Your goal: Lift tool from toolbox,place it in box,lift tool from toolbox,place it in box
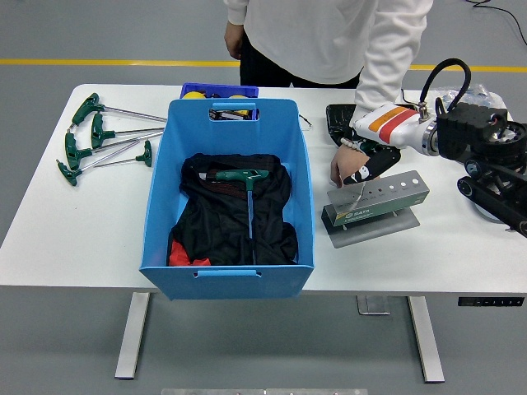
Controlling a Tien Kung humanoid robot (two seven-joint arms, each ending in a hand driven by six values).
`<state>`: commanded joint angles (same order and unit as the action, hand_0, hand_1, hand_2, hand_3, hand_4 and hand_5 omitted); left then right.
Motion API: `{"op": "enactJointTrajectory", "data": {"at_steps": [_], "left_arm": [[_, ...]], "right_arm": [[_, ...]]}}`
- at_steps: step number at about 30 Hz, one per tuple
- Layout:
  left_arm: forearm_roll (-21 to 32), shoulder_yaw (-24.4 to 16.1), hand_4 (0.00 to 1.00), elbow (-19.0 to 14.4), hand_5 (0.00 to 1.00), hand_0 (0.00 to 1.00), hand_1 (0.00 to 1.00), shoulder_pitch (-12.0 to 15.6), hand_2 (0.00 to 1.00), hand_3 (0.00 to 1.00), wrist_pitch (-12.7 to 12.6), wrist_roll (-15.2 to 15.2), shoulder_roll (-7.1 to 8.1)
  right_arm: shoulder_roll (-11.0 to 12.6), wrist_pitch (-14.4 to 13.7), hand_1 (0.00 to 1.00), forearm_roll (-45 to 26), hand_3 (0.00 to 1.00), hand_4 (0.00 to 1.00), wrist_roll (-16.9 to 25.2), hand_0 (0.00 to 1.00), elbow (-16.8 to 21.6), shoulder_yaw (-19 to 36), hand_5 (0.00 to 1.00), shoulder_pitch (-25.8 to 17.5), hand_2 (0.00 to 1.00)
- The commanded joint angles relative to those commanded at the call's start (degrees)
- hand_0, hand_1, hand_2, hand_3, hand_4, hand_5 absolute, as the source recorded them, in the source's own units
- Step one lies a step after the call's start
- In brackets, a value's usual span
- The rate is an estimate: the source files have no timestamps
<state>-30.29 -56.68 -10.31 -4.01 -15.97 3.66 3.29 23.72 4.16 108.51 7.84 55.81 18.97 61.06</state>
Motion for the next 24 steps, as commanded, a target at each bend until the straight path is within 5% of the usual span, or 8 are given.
{"op": "enactJointTrajectory", "data": {"at_steps": [12,13,24], "left_arm": [[-0.9,-0.6,0.733,0.0,0.618,0.744,0.730,0.2,0.804,0.776,0.0,0.2,-0.01],[-0.8,-0.6,0.735,0.0,0.613,0.744,0.730,0.2,0.804,0.776,0.0,0.2,0.00],[0.7,0.7,0.732,0.0,0.617,0.744,0.729,-0.3,0.804,0.776,0.1,-0.1,-0.01]], "right_arm": [[1.1,-1.8,0.002,0.4,0.036,0.876,0.6,0.002,5.7,7.2,0.688,-0.2,0.016],[1.1,-1.9,0.002,0.5,0.025,0.838,0.6,0.002,6.0,7.6,0.606,-0.2,0.002],[0.9,-2.6,0.002,0.8,0.018,0.839,0.1,0.002,11.2,14.1,0.679,-1.2,0.002]]}}
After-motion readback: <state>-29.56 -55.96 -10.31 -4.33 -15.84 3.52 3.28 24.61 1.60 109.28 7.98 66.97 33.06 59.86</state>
